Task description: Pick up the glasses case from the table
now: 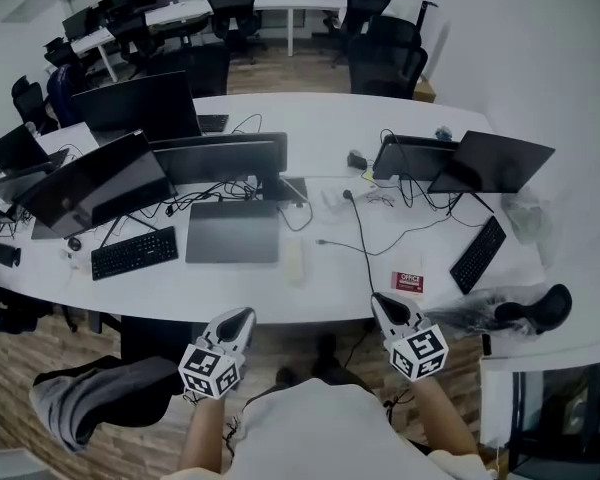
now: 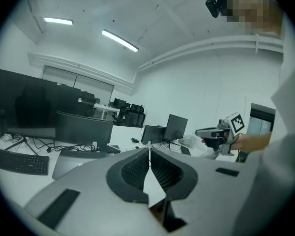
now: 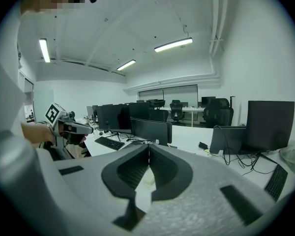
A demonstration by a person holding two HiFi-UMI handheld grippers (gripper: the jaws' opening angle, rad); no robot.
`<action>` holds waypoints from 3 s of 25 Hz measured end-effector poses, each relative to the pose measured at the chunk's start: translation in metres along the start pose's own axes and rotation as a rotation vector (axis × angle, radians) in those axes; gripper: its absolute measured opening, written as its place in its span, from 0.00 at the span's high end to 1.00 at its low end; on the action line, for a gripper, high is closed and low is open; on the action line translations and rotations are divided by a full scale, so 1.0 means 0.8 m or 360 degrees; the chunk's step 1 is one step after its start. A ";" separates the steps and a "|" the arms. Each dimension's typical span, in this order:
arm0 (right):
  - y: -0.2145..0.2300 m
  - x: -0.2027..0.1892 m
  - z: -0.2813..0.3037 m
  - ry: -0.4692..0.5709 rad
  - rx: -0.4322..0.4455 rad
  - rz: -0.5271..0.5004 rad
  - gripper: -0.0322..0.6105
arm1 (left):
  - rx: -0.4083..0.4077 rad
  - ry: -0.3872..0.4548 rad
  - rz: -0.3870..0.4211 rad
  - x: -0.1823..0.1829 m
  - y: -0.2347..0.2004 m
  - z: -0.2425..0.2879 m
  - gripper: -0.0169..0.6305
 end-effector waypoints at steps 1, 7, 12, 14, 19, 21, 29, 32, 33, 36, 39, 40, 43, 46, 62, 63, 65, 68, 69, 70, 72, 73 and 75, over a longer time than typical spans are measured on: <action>0.011 0.003 0.006 -0.0003 0.0013 -0.0006 0.95 | 0.0014 0.0002 -0.0011 0.003 0.000 0.009 0.95; 0.075 0.020 0.044 -0.0008 0.0099 -0.0023 0.95 | 0.0080 0.0007 -0.0042 0.026 0.002 0.063 0.95; 0.119 0.024 0.075 -0.0030 0.0188 -0.0020 0.95 | 0.0159 -0.0013 -0.0070 0.040 0.005 0.101 0.95; 0.135 0.024 0.087 -0.0041 0.0230 -0.0024 0.95 | 0.0192 -0.0024 -0.0080 0.044 0.008 0.115 0.95; 0.170 0.023 0.112 -0.0068 0.0327 -0.0037 0.95 | 0.0260 -0.0028 -0.0102 0.052 0.015 0.149 0.95; 0.182 0.022 0.120 -0.0076 0.0359 -0.0034 0.95 | 0.0287 -0.0019 -0.0112 0.055 0.019 0.159 0.95; 0.216 0.018 0.145 -0.0097 0.0447 -0.0026 0.95 | 0.0314 -0.0038 -0.0137 0.062 0.033 0.186 0.66; 0.223 0.020 0.152 -0.0097 0.0458 -0.0017 0.95 | 0.0312 -0.0047 -0.0157 0.068 0.029 0.193 0.54; 0.224 0.020 0.154 -0.0099 0.0459 -0.0014 0.95 | 0.0307 -0.0053 -0.0163 0.070 0.027 0.195 0.52; 0.224 0.019 0.160 -0.0108 0.0455 -0.0005 0.95 | 0.0289 -0.0076 -0.0176 0.074 0.019 0.199 0.45; 0.223 0.019 0.165 -0.0116 0.0430 0.0004 0.95 | 0.0268 -0.0102 -0.0176 0.078 0.011 0.204 0.40; 0.223 0.019 0.167 -0.0119 0.0418 0.0007 0.95 | 0.0258 -0.0113 -0.0174 0.079 0.008 0.206 0.40; 0.219 0.021 0.169 -0.0125 0.0380 0.0027 0.95 | 0.0213 -0.0162 -0.0167 0.081 -0.005 0.212 0.40; 0.214 0.023 0.171 -0.0133 0.0341 0.0038 0.95 | 0.0170 -0.0225 -0.0152 0.077 -0.017 0.224 0.40; 0.199 0.003 0.185 -0.0293 0.0162 0.0108 0.95 | 0.0012 -0.0643 -0.0232 -0.006 -0.093 0.341 0.40; 0.198 0.000 0.186 -0.0304 0.0151 0.0117 0.95 | 0.0008 -0.0678 -0.0244 -0.015 -0.097 0.350 0.40; 0.197 -0.004 0.188 -0.0327 0.0132 0.0129 0.95 | 0.0000 -0.0747 -0.0262 -0.033 -0.104 0.367 0.40; 0.195 -0.011 0.194 -0.0359 0.0111 0.0137 0.95 | -0.0011 -0.0844 -0.0275 -0.058 -0.114 0.393 0.40; 0.195 -0.013 0.196 -0.0369 0.0106 0.0140 0.95 | -0.0009 -0.0875 -0.0285 -0.067 -0.118 0.402 0.40; 0.193 -0.016 0.199 -0.0378 0.0104 0.0146 0.95 | -0.0003 -0.0906 -0.0297 -0.076 -0.122 0.409 0.40; 0.189 -0.020 0.204 -0.0391 0.0102 0.0170 0.95 | 0.0018 -0.0967 -0.0322 -0.094 -0.129 0.423 0.40; 0.187 -0.022 0.205 -0.0395 0.0102 0.0183 0.95 | 0.0030 -0.0999 -0.0332 -0.103 -0.132 0.429 0.39; 0.185 -0.029 0.208 -0.0408 0.0097 0.0208 0.95 | 0.0048 -0.1066 -0.0356 -0.123 -0.137 0.443 0.39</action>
Point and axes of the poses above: the fingertips, and each gripper's own axes: z forward along the fingers, y to its right, x out of its top, the point moved 10 cm from there along -z, backward along the fingers, and after that the axes turned 7 degrees about -y, right-handed, at the moved point
